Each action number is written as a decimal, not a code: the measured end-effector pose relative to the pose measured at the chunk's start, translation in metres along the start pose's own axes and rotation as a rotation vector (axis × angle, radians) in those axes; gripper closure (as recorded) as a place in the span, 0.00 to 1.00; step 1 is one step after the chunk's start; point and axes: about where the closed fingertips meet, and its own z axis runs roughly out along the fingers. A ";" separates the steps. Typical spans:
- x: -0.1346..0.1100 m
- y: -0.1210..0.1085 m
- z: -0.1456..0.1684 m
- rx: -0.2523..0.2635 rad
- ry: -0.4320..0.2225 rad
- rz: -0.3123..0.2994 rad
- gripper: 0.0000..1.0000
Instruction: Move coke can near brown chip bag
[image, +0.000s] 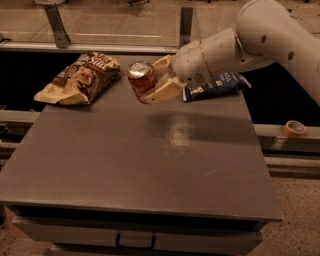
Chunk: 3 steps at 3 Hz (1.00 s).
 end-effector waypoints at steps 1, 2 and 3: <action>0.019 -0.041 0.030 0.035 -0.002 0.002 1.00; 0.035 -0.069 0.058 0.097 0.007 0.040 1.00; 0.051 -0.085 0.083 0.185 0.023 0.117 0.82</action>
Offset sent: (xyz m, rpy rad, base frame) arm 0.1315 0.0469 -0.0683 0.0363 -0.0177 -0.2300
